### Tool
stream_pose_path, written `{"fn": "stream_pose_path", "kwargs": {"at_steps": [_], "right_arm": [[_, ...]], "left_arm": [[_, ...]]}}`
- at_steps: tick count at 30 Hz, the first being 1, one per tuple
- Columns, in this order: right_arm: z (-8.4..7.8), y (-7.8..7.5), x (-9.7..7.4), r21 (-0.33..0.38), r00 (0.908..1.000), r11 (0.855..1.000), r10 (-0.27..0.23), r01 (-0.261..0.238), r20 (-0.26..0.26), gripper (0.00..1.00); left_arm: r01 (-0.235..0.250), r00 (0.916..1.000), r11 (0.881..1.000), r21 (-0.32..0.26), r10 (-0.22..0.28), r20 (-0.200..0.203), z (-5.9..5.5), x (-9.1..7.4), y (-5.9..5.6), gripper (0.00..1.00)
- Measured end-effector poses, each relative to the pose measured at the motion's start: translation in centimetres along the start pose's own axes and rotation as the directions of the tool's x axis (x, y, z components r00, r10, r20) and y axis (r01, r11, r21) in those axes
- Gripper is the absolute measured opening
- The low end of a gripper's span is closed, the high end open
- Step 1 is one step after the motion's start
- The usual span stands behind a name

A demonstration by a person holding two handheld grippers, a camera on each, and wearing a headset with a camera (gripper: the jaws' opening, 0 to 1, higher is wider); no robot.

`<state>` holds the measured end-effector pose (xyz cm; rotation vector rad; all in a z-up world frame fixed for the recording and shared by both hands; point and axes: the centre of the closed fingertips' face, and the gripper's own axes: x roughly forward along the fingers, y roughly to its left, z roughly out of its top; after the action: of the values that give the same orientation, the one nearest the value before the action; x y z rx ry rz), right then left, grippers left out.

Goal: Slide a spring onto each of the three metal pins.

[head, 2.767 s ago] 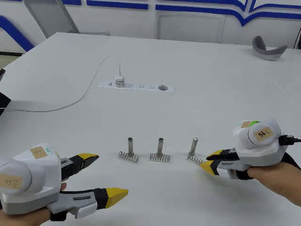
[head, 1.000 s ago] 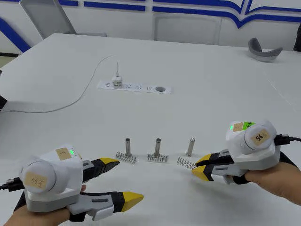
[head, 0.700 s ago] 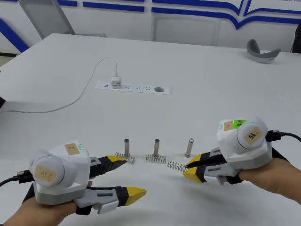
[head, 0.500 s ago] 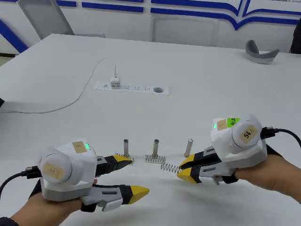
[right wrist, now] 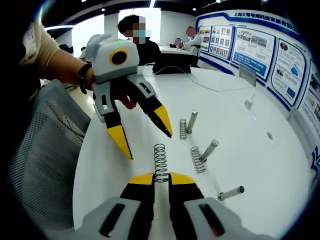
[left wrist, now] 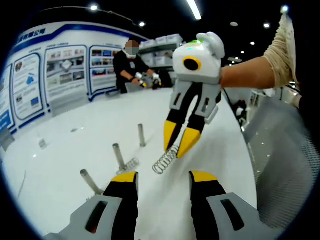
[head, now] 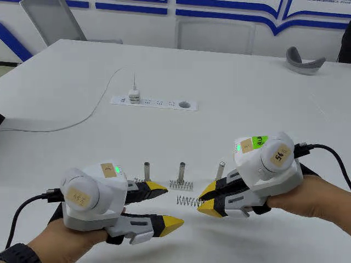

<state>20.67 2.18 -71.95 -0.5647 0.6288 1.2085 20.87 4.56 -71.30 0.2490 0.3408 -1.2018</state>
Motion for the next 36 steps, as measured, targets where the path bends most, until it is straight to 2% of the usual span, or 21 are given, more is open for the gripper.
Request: {"fn": "stream_pose_path", "kwargs": {"at_steps": [7,11,25,36], "right_arm": [[0.5,0.6,0.1,-0.042,0.9994,0.999,0.034,-0.034,-0.010,0.11],[0.4,0.9,0.2,-0.071,0.9986,0.996,0.046,-0.048,-0.025,0.11],[0.3,2.0,-0.1,-0.099,0.9944,0.990,0.094,-0.098,-0.050,0.11],[2.4,2.4,-0.9,-0.093,0.9944,0.990,0.105,-0.105,-0.008,0.11]], "left_arm": [[0.013,0.9999,0.999,0.030,-0.013,0.002,0.2,0.3,-0.3,0.33],[0.024,0.9997,0.999,0.047,-0.024,-0.008,0.0,0.4,-0.6,0.29],[0.055,0.9984,0.995,0.087,-0.054,-0.019,-0.4,0.5,-1.6,0.14],[0.056,0.9981,0.994,0.096,-0.054,-0.028,-0.6,0.4,-1.7,0.12]]}}
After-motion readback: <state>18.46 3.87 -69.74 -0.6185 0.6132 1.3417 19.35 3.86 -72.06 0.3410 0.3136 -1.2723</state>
